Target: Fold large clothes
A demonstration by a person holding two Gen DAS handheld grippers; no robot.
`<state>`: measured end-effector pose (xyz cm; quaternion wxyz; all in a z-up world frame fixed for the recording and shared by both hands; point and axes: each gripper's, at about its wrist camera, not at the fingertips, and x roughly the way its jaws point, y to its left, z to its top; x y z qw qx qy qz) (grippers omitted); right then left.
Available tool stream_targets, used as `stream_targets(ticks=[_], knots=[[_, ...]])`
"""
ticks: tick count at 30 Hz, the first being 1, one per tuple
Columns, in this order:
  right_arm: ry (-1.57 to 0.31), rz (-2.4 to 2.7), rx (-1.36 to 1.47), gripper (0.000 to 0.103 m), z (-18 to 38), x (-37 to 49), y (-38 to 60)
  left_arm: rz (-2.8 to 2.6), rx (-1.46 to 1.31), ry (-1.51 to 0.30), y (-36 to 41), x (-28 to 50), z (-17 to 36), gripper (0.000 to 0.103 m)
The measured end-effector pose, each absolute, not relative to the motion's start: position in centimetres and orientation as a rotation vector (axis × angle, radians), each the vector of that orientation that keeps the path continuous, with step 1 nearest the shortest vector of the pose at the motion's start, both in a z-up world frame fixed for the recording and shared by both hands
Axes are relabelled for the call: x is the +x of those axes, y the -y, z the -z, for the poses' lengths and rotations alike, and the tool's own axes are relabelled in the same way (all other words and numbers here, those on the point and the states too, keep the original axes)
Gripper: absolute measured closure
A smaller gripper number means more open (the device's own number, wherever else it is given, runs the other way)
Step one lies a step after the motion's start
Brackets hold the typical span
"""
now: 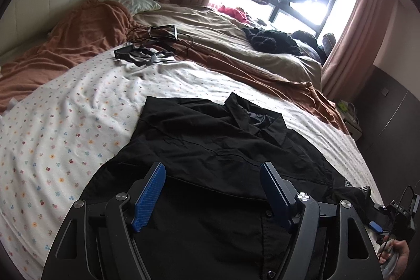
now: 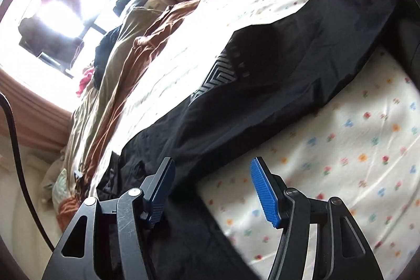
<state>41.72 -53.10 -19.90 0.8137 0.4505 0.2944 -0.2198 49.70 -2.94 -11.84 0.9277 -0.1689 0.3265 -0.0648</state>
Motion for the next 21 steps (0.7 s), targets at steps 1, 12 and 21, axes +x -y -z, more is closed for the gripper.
stream_targets(ticks=[1,12,21], knots=[[-0.622,0.486,0.956,0.042,19.8,41.2,53.9,0.143,-0.343,-0.669,3.1,49.7,11.7,0.027],[-0.607,0.654,1.009,0.042,22.3,37.6,60.8,0.164,-0.327,-0.695,4.4,49.9,12.1,0.01],[-0.532,0.714,1.006,0.042,23.4,37.7,61.8,0.165,-0.326,-0.71,4.9,50.2,12.6,0.003]])
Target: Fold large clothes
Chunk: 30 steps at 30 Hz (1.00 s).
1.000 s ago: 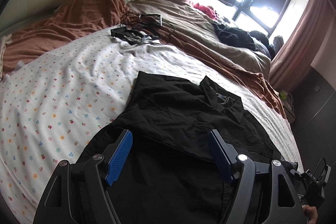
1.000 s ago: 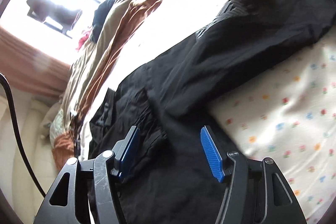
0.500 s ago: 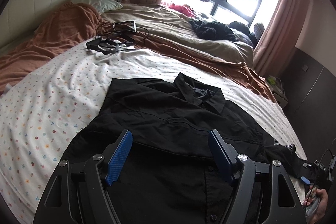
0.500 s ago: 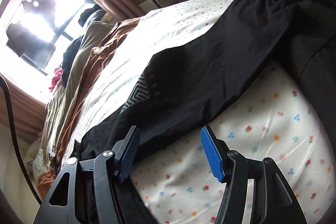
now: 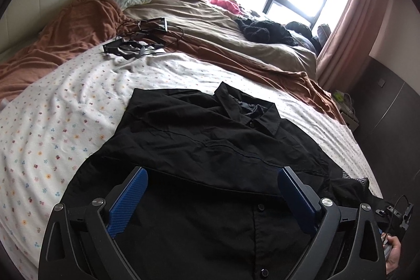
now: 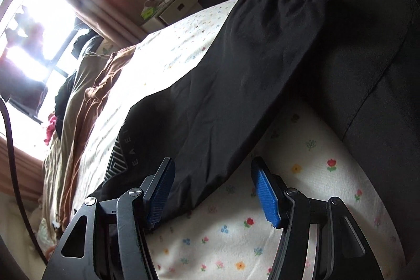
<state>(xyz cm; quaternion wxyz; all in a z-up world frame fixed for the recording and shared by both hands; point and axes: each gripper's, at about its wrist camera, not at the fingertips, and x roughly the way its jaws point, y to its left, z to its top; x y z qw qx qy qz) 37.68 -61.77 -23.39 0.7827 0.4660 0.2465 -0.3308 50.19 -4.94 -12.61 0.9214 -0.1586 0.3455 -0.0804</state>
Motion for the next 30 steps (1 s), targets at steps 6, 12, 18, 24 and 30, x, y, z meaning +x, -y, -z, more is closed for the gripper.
stream_targets(ticks=[6,12,18,24,30], knots=[[-0.42,0.684,1.024,0.1,21.7,36.7,61.4,0.165,-0.333,-0.721,4.8,50.2,12.6,0.003],[-0.297,0.564,0.911,0.1,14.7,36.7,57.3,0.17,-0.366,-0.714,3.9,50.0,12.0,0.003],[-0.217,0.374,0.814,0.1,9.0,37.4,51.7,0.174,-0.467,-0.698,1.6,49.7,11.3,0.003],[-0.195,0.195,0.728,0.1,5.6,40.1,44.6,0.177,-0.512,-0.675,-0.3,49.3,10.5,0.003],[-0.225,0.096,0.664,0.1,4.9,43.2,38.8,0.18,-0.52,-0.661,-1.6,49.2,10.0,0.003]])
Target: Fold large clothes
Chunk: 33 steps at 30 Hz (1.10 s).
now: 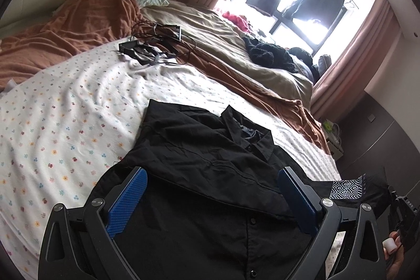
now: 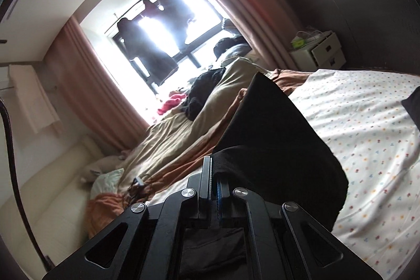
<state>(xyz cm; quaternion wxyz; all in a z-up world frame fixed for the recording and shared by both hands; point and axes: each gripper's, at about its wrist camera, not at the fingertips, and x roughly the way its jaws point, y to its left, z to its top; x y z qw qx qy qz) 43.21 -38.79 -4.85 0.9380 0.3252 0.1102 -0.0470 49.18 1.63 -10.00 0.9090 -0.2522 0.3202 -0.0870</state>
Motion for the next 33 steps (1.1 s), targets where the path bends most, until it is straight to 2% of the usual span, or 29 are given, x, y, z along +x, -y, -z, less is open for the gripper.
stream_targets(ticks=[8,12,15,17,19,21,23,33], knots=[[-0.286,-0.023,0.611,0.1,6.5,47.3,32.4,0.194,-0.58,-0.673,-3.6,49.4,10.3,0.003],[-0.358,-0.096,0.571,0.1,9.1,50.0,28.4,0.202,-0.606,-0.688,-4.2,49.7,10.6,0.003],[-0.486,-0.118,0.558,0.098,12.7,52.7,26.0,0.2,-0.617,-0.695,-4.5,49.9,10.8,0.003],[-0.636,-0.078,0.529,0.088,15.6,54.5,25.0,0.2,-0.615,-0.7,-4.6,50.0,10.9,0.003],[-0.773,-0.108,0.543,0.047,18.6,55.7,24.3,0.193,-0.615,-0.7,-4.7,50.0,10.9,0.003],[-0.814,-0.126,0.56,0.037,20.3,55.4,23.8,0.187,-0.626,-0.693,-4.9,49.9,10.9,0.003],[-0.844,-0.122,0.548,0.034,20.8,54.8,23.5,0.185,-0.631,-0.689,-5.0,49.9,10.8,0.003],[-0.904,0.03,0.778,0.034,21.0,50.9,29.1,0.179,-0.592,-0.693,-4.1,49.8,10.8,0.003]])
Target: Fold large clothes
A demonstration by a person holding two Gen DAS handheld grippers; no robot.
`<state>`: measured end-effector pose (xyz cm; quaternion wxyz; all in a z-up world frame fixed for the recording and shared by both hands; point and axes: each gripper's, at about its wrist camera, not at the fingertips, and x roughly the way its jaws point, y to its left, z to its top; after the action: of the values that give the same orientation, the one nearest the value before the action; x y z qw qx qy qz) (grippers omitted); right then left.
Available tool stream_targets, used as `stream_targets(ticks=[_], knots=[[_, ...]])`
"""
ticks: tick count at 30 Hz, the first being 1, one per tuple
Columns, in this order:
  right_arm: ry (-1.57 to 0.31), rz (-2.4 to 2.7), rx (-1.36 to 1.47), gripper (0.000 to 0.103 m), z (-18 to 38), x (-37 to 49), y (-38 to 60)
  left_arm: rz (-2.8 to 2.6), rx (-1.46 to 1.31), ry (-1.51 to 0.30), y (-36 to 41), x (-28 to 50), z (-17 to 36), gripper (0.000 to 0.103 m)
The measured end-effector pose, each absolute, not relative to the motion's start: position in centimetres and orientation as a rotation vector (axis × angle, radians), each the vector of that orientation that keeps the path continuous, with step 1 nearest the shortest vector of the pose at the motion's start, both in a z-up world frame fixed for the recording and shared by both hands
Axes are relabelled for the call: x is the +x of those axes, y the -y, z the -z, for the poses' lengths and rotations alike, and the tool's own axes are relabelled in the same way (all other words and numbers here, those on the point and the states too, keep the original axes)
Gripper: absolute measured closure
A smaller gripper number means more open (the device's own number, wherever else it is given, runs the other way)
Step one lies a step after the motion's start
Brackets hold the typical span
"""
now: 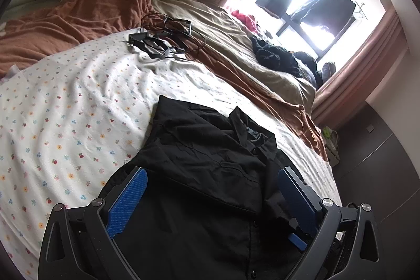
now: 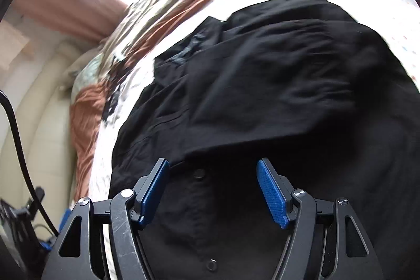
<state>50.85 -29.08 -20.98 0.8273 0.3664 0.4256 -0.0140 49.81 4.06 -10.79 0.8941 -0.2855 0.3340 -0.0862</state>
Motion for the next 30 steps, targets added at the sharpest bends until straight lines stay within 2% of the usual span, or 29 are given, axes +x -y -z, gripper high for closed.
stream_targets(ticks=[14,15,17,19,20,22,30], knots=[[-0.806,0.215,1.051,0.034,23.9,47.6,38.1,0.168,-0.557,-0.709,-3.1,49.9,11.2,0.003],[-0.799,0.209,1.061,0.037,24.1,47.6,38.3,0.167,-0.556,-0.708,-3.1,49.9,11.1,0.003],[-0.795,0.205,1.068,0.052,24.3,47.8,38.4,0.167,-0.552,-0.704,-3.1,49.9,11.1,0.003],[-0.792,0.168,1.086,0.077,24.7,48.3,38.4,0.165,-0.552,-0.697,-3.2,49.8,11.0,0.003],[-0.796,0.14,1.1,0.078,24.9,48.6,38.3,0.163,-0.553,-0.694,-3.3,49.8,10.9,0.003],[-0.775,0.1,1.117,0.089,24.8,49.0,38.0,0.159,-0.559,-0.689,-3.6,49.8,10.8,0.003],[-0.593,-0.064,0.983,0.096,18.7,49.6,34.7,0.07,-0.475,-0.651,-4.6,49.4,9.9,0.003]])
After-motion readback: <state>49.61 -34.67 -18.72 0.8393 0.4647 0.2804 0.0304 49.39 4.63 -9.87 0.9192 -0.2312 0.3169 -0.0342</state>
